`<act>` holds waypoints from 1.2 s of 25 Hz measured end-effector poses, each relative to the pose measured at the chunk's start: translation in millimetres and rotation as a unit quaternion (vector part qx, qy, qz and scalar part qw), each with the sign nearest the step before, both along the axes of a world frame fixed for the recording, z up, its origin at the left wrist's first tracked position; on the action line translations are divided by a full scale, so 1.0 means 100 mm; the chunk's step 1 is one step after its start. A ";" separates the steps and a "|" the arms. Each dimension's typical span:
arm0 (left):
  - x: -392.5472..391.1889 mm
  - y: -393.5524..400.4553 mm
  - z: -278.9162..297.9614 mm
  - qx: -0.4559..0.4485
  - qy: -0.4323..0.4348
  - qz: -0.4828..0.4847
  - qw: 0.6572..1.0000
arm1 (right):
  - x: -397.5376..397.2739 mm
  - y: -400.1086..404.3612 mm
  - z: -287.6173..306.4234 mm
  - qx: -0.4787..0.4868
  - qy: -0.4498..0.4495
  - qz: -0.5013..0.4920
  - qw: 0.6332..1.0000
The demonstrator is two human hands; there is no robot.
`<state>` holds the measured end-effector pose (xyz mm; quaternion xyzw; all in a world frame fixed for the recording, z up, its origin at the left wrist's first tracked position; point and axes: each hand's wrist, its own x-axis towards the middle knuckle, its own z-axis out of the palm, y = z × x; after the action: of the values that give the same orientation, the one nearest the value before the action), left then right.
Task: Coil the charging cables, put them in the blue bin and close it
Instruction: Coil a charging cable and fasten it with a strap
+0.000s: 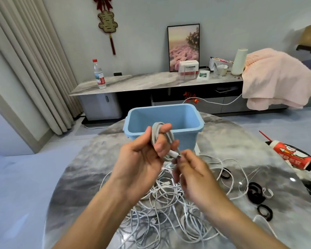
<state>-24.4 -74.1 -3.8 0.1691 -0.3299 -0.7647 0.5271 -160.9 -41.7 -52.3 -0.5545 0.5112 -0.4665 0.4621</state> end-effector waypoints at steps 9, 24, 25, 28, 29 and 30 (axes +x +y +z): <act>0.23 -0.14 -0.24 -0.310 -0.455 0.057 0.833 | -0.12 0.26 0.48 -0.142 0.280 0.076 0.946; -0.01 0.08 -0.07 -0.199 -0.262 -0.153 0.932 | -0.64 -0.15 0.51 -0.318 0.152 0.050 0.935; 0.00 0.08 -0.08 -0.184 -0.239 -0.159 0.940 | -0.61 -0.15 0.49 -0.279 0.102 0.057 0.953; 0.01 0.06 -0.08 -0.146 -0.165 -0.171 0.960 | -0.48 -0.15 0.43 -0.193 -0.032 0.051 0.979; 0.00 0.06 -0.08 -0.135 -0.137 -0.168 0.967 | -0.44 -0.16 0.41 -0.155 -0.080 0.051 0.983; 0.00 0.06 -0.08 -0.120 -0.108 -0.155 0.975 | -0.41 -0.18 0.39 -0.109 -0.129 0.049 0.984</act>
<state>-24.6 -68.5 -11.3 0.1331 -0.4963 -0.7691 0.3800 -201.7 -59.5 -13.7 -0.5614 0.3653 -0.5638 0.4833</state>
